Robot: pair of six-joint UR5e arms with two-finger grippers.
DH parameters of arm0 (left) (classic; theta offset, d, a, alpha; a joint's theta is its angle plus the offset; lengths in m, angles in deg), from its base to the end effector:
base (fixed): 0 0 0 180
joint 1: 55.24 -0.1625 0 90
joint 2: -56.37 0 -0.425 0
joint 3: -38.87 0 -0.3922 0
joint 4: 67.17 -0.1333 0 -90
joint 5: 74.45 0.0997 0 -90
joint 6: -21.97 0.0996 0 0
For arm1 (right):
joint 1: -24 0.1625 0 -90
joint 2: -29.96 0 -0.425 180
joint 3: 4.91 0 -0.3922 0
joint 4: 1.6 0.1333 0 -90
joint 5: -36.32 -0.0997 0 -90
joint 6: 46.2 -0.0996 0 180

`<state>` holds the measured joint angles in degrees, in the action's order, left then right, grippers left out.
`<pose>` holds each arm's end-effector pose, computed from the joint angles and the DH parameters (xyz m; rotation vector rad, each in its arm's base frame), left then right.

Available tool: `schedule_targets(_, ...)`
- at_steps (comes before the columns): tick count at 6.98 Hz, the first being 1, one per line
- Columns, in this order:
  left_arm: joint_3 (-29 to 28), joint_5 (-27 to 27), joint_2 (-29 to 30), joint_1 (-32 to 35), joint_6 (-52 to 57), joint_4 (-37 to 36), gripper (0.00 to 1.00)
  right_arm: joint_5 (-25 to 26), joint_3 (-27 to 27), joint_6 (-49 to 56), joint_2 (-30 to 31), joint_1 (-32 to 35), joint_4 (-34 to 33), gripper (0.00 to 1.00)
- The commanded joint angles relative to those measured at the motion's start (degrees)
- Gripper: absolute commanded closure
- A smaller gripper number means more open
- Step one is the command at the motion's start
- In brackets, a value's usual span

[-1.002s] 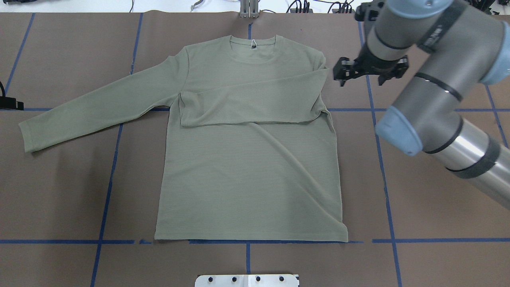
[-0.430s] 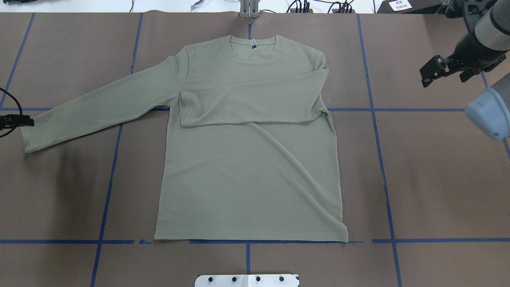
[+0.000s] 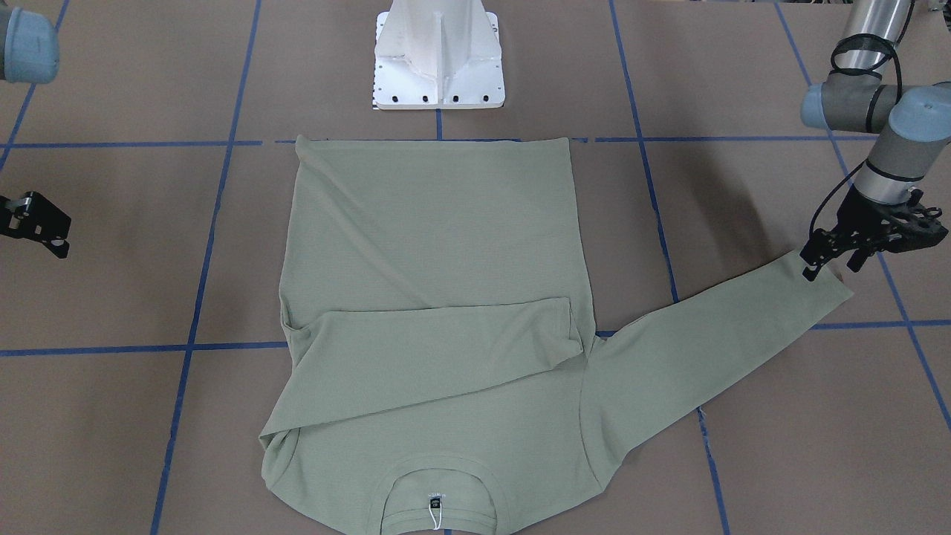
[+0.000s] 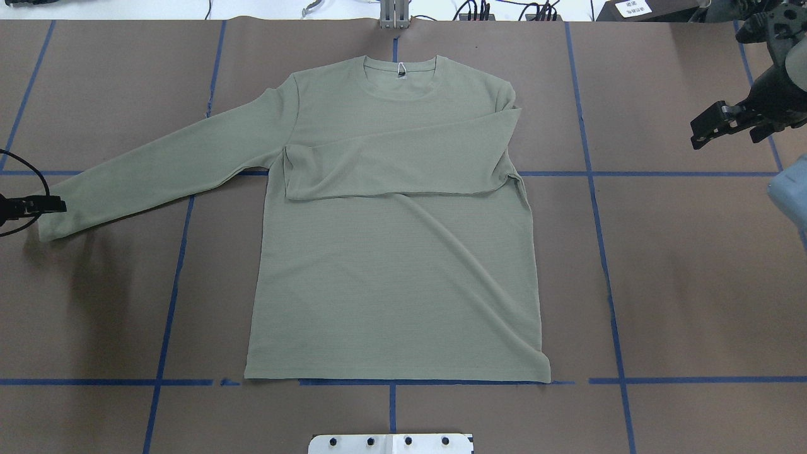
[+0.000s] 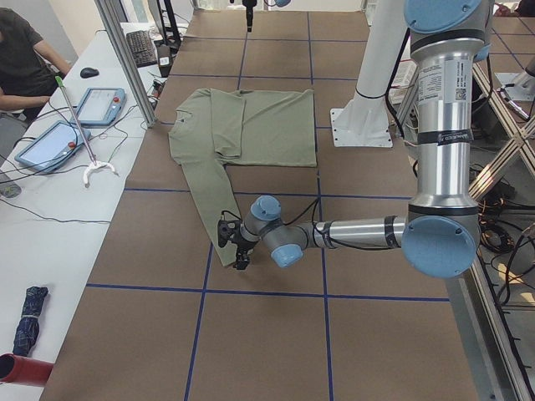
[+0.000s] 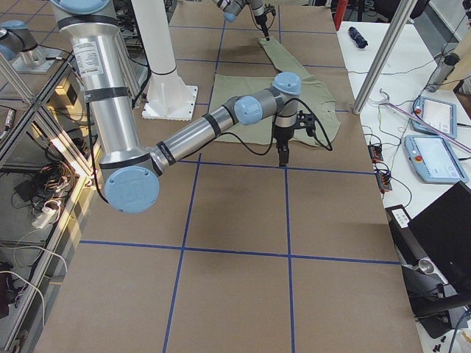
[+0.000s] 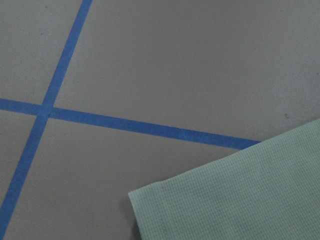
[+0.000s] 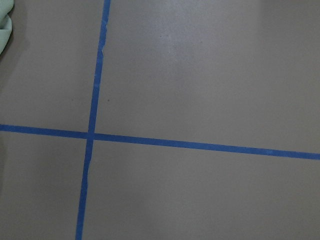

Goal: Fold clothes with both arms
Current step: 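Release the sleeve and withdraw the right gripper while the left gripper reaches the other cuff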

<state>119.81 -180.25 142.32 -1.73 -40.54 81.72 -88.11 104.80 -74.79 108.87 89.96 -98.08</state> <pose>0.2061 -0.4572 0.6708 0.3184 0.7761 -0.3172 -0.1510 -0.5276 0.4125 0.1065 -0.7124 -0.0516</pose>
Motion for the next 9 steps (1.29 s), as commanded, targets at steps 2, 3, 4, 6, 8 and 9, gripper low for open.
schedule_targets(2,-0.5,0.3,-0.2,-0.5,0.0,0.1,0.12,-1.3,1.0,-0.6,1.0,0.0,1.6,0.00)
schedule_targets(3,-0.4,0.3,-0.2,-0.6,-0.1,0.1,0.21,-1.3,1.4,-1.3,1.0,0.0,1.6,0.00)
schedule_targets(4,-0.1,0.3,-0.3,-0.6,-0.2,0.1,0.45,-1.3,1.4,-1.4,1.0,0.0,1.6,0.00)
schedule_targets(6,0.1,0.3,-0.3,-0.6,-0.1,0.1,0.91,-1.3,1.7,-2.0,0.9,0.0,1.6,0.00)
schedule_targets(8,1.6,0.1,-0.4,-0.5,-0.2,0.0,1.00,-1.3,1.8,-2.0,0.9,0.0,1.6,0.00)
schedule_targets(9,3.3,-0.2,-0.6,-0.5,-0.4,-0.5,1.00,-1.3,1.8,-2.0,0.9,0.0,1.6,0.00)
